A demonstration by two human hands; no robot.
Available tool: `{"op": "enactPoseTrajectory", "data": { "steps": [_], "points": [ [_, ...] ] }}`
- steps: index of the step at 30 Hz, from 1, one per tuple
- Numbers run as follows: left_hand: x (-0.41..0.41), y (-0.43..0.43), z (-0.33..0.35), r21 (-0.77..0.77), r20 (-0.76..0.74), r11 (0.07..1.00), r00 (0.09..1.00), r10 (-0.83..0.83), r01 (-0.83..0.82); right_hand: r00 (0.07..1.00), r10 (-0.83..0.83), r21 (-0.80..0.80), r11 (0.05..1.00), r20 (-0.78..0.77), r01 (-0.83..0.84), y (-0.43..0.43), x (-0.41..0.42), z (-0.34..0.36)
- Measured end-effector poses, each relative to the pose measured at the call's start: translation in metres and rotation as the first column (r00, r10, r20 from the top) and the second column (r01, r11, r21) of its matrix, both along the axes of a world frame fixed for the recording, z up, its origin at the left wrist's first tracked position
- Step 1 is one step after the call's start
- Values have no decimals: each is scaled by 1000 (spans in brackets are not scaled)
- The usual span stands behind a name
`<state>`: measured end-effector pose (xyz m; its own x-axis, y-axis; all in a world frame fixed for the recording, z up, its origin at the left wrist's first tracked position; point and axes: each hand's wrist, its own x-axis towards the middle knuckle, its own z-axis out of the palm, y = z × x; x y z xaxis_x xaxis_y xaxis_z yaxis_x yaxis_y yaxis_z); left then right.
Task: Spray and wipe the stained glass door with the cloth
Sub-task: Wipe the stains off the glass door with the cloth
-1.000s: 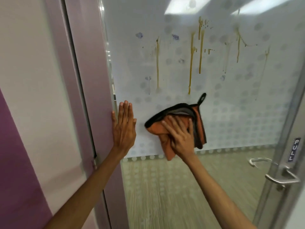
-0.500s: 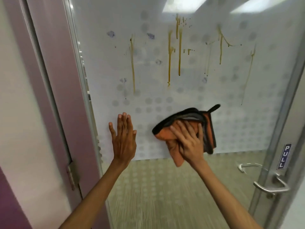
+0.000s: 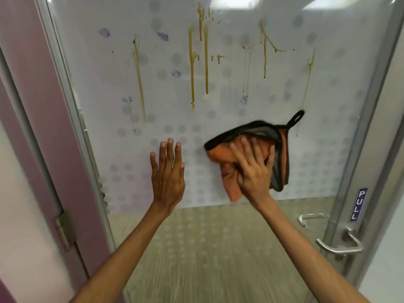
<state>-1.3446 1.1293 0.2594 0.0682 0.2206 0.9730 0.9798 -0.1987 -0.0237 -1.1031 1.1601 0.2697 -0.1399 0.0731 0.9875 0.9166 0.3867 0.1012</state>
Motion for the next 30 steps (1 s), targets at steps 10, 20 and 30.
{"op": "enactPoseTrajectory", "data": {
  "steps": [10,20,30],
  "points": [
    [39,16,26,-3,24,999,999,35,-35,994,-2,-117,993,107,15,0,46,-8],
    [68,19,19,-14,-1,1000,1000,28,-28,996,11,-203,979,92,8,-5,31,-25],
    [98,23,14,4,-36,1000,999,-7,8,971,-112,-98,991,-210,93,20,80,34]
  ]
}}
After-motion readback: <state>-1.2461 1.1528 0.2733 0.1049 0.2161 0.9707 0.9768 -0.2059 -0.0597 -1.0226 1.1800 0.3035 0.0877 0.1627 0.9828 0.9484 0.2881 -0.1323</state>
